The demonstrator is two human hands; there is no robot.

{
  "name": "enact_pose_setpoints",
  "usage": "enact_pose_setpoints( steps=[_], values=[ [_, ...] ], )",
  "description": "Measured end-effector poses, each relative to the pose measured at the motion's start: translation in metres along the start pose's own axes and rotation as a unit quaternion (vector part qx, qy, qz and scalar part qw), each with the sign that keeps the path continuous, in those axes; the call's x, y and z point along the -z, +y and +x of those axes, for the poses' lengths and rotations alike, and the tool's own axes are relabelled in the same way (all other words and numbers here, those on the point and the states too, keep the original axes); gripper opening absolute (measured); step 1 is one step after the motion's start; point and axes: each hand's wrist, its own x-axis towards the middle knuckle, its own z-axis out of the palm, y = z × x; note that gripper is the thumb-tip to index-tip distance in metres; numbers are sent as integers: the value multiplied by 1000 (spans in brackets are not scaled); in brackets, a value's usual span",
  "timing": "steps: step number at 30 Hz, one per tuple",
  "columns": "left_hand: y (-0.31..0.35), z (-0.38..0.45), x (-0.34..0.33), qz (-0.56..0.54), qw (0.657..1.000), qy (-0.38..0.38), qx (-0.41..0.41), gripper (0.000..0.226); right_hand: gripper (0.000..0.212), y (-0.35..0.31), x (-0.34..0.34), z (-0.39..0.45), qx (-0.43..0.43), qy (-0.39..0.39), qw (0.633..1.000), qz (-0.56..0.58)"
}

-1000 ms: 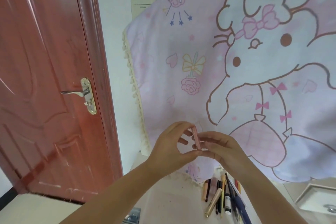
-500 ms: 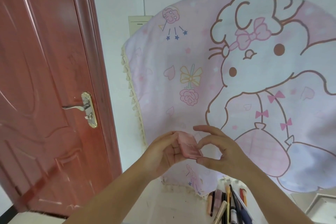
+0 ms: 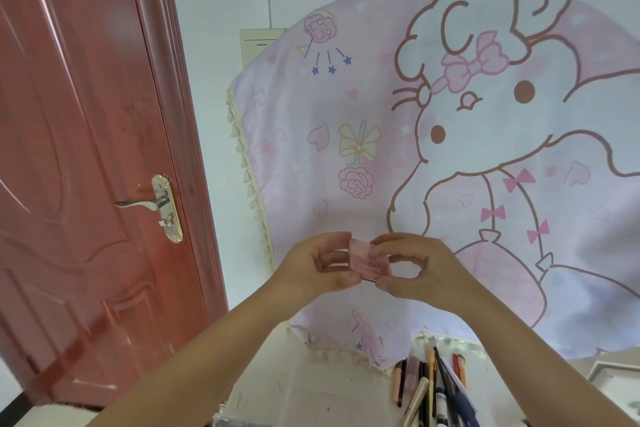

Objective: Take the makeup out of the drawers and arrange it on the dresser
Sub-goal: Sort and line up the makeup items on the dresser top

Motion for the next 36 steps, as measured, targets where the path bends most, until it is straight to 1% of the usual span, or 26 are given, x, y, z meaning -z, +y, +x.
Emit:
enact_pose_setpoints(
  steps=[3, 7, 9, 10, 11, 13, 14, 17, 19, 21, 24, 26, 31, 33, 36],
  values=[
    [-3, 1, 0, -7, 1000, 9, -9, 50, 29, 1, -3, 1, -16, 32, 998, 57],
    [-10, 2, 0, -19, 1000, 21, -7, 52, 33, 1, -8, 3, -61, 67, 992, 92],
    [-11, 2, -1, -13, 1000, 15, -2, 53, 22, 0, -6, 5, -85, 87, 986, 111],
    [-11, 3, -2, -12, 1000, 15, 0, 51, 16, -2, -5, 7, -92, 85, 986, 109],
    [-10, 4, -1, -14, 1000, 19, 1, 48, 15, -4, -3, 9, -98, 72, 987, 102],
    [-7, 7, 1, -22, 999, 24, 3, 43, 21, -5, -1, 13, -114, 50, 986, 110],
    [-5, 8, 2, -23, 1000, 19, 2, 44, 21, -7, 0, 16, -134, 53, 981, 133],
    [-3, 11, 4, -31, 999, 11, 16, 45, 21, -9, 4, 20, -192, 73, 961, 183],
    [-3, 11, 5, -37, 999, 3, 29, 48, 26, -7, 4, 22, -205, 79, 961, 169],
    [-5, 10, 4, -29, 999, -8, 39, 54, 30, -4, 4, 22, -226, 100, 955, 166],
    [-15, 8, -1, -17, 998, -11, 53, 59, 37, 6, 7, 19, -284, 125, 929, 203],
    [-25, 6, -6, -1, 998, -11, 68, 57, 40, 15, 9, 13, -322, 114, 917, 204],
    [-71, -9, -31, 85, 989, -45, 116, 49, 40, 50, 1, -26, -403, 88, 894, 177],
    [-99, -21, -47, 131, 977, -58, 157, 52, 40, 72, -11, -50, -437, 82, 881, 161],
    [-147, -41, -67, 177, 956, -89, 218, 51, 40, 105, -39, -88, -506, 68, 847, 148]
  ],
)
